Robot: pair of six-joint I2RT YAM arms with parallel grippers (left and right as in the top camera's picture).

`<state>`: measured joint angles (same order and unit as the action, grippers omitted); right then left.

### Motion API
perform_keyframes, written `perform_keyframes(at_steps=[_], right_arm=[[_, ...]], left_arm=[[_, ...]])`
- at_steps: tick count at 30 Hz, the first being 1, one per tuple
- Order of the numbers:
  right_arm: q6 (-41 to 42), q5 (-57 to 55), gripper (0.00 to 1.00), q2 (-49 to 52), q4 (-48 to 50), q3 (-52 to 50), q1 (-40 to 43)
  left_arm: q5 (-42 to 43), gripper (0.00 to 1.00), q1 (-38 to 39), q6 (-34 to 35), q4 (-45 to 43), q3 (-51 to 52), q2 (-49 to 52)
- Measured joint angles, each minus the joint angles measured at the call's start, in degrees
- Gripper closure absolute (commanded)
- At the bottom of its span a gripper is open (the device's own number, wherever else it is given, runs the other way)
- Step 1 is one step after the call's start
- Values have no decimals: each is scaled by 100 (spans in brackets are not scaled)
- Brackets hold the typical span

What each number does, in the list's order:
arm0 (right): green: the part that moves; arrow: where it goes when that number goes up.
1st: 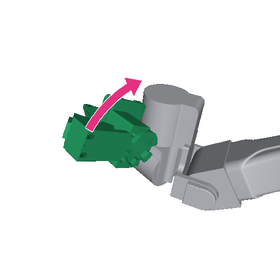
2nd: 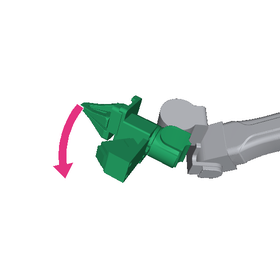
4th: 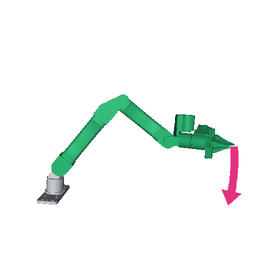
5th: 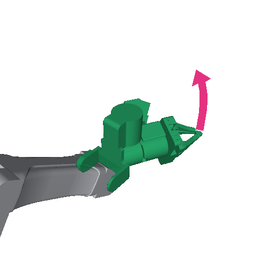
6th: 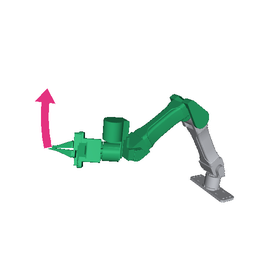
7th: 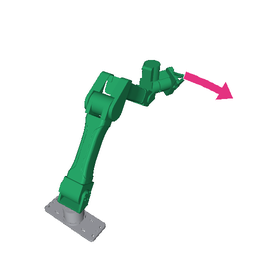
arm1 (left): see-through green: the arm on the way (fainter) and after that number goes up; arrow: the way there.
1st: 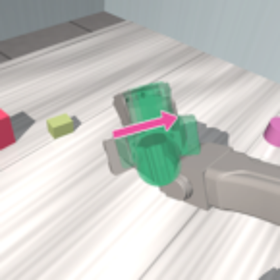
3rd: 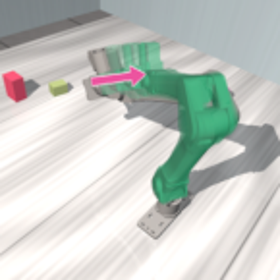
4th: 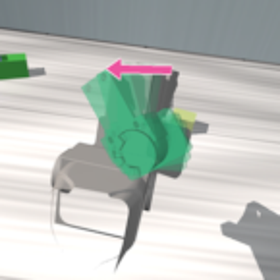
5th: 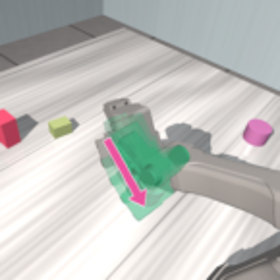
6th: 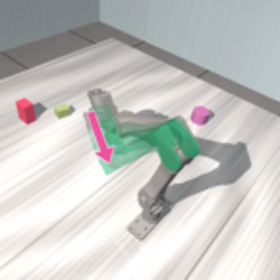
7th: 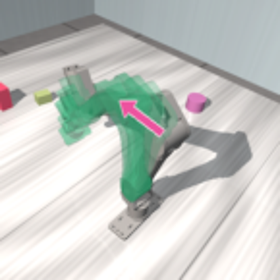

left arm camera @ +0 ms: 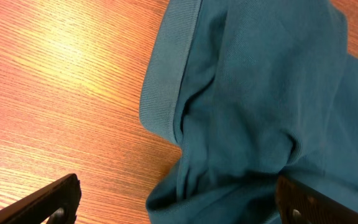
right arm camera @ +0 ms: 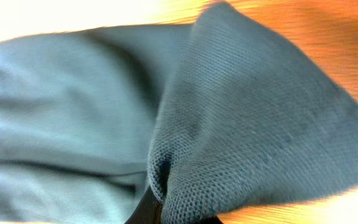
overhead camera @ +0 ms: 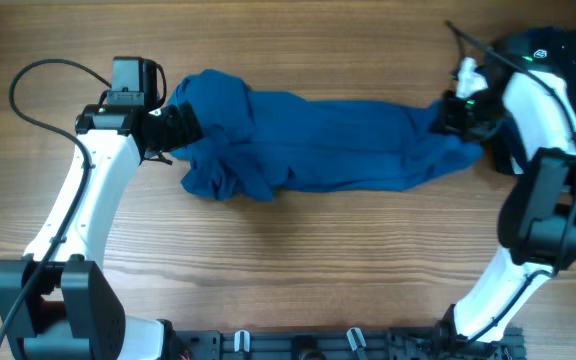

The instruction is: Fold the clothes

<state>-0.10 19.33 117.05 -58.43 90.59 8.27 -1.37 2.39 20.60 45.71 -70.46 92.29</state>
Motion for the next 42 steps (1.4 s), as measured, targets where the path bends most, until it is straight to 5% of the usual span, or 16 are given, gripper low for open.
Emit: perform_keyframes(at_steps=[10, 12, 14, 16, 27, 38, 40, 42], right_arm=[[487, -52, 92, 0, 155, 63, -2098], [654, -120, 67, 0, 234, 63, -2356], [800, -155, 32, 0, 361, 63, -2516], [957, -173, 21, 0, 575, 66, -2684], [1036, 619, 32, -4, 684, 127, -2988], [1003, -203, 42, -136, -348, 256, -3040], [992, -291, 51, -136, -376, 256, -3119], [970, -328, 75, -136, -404, 256, -3204]], left_arm=[[2, 0, 0, 0, 0, 0, 0], [0, 0, 0, 0, 2, 0, 0], [0, 0, 0, 0, 0, 0, 0], [2, 0, 0, 0, 0, 0, 0], [0, 0, 0, 0, 0, 0, 4], [2, 0, 0, 0, 0, 0, 170], [2, 0, 0, 0, -2, 0, 186], [2, 0, 0, 0, 0, 0, 190]])
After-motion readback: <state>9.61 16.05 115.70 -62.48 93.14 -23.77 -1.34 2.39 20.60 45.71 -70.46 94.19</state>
